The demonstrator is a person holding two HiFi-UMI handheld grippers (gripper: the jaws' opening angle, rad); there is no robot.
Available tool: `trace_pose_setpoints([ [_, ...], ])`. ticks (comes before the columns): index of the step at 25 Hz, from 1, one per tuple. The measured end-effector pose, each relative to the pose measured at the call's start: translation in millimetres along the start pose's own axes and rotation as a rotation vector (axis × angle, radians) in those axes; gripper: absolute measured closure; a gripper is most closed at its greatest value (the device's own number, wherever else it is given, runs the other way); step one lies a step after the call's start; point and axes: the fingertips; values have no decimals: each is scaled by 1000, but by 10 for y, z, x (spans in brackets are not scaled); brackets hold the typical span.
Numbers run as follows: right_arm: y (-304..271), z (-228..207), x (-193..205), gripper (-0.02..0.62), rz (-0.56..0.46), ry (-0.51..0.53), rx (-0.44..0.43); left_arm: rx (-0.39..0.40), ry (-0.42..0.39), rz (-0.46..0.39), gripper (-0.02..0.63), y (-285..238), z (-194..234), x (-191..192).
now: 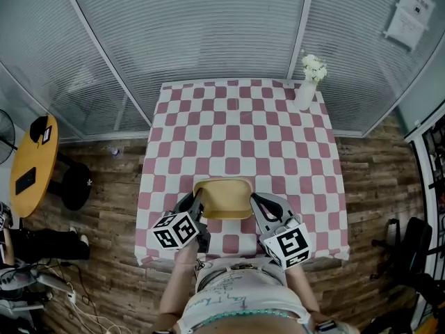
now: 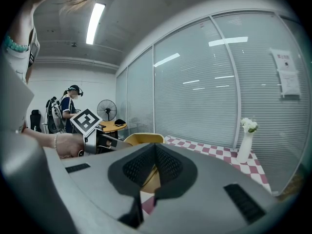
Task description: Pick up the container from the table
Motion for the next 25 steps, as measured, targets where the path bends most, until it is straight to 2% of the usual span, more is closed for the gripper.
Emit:
trace_pose_setpoints([
  [25, 25, 69, -62, 603, -11, 9, -14, 5, 4, -1, 566, 50, -29, 20],
])
Point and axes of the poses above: the fingertips, and each gripper's own axes: y backward along the fingers, z to its left, x out of its underside, and after that the axes turned 8 degrees about -y, right-handed
